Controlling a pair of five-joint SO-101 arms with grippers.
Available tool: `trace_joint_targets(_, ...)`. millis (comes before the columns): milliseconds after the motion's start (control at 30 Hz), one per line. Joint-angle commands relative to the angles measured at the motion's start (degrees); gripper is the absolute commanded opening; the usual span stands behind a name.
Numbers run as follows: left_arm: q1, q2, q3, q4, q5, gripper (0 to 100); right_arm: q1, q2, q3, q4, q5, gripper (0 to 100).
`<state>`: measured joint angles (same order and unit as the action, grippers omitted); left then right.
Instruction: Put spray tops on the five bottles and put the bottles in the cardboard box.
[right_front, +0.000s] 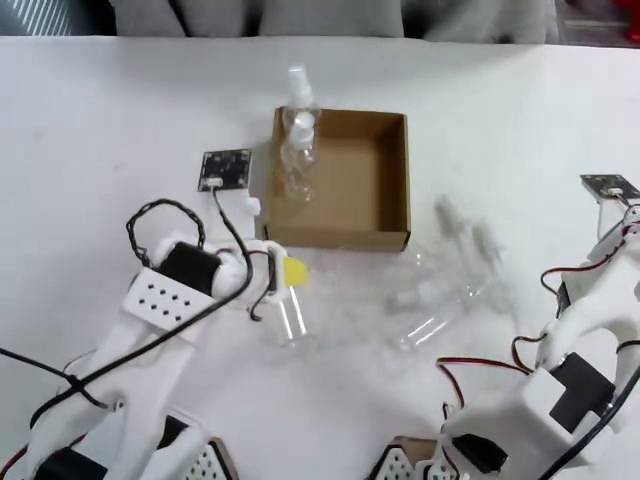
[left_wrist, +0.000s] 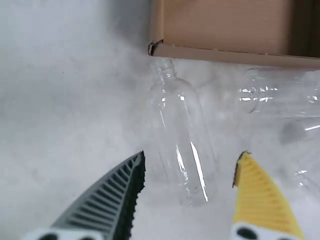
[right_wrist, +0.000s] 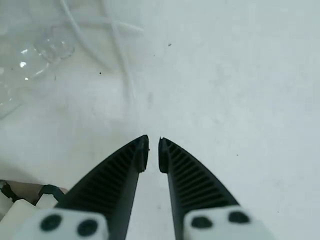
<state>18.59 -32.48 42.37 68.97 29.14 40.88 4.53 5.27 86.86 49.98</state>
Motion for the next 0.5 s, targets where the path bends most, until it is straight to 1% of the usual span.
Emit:
trace_joint_targets(0, -1.2, 6.0, -1.1, 0.4, 0.6, 29, -1.7, -0.4, -0.8, -0.1, 0.1, 1.7)
trace_joint_targets(67, -1.2, 10.1, -2.3, -0.1, 0.6, 29, -2.1, -0.5, -0.8, -0.1, 0.1, 1.7)
trace_joint_targets(200, -1.6, 16.2, -4.0, -2.5, 0.7, 29, -2.9, -0.5, -0.8, -0.5, -2.8, 1.7)
trace_joint_targets(333, -1.6, 19.9, -4.4, -5.8, 5.1, 29, -4.3, -0.4, -0.8, -0.5, -3.1, 1.7)
trace_joint_targets(467, -1.5, 22.2, -4.5, -8.3, 5.5, 29, -5.4, -0.4, -0.8, -0.5, -3.1, 1.7)
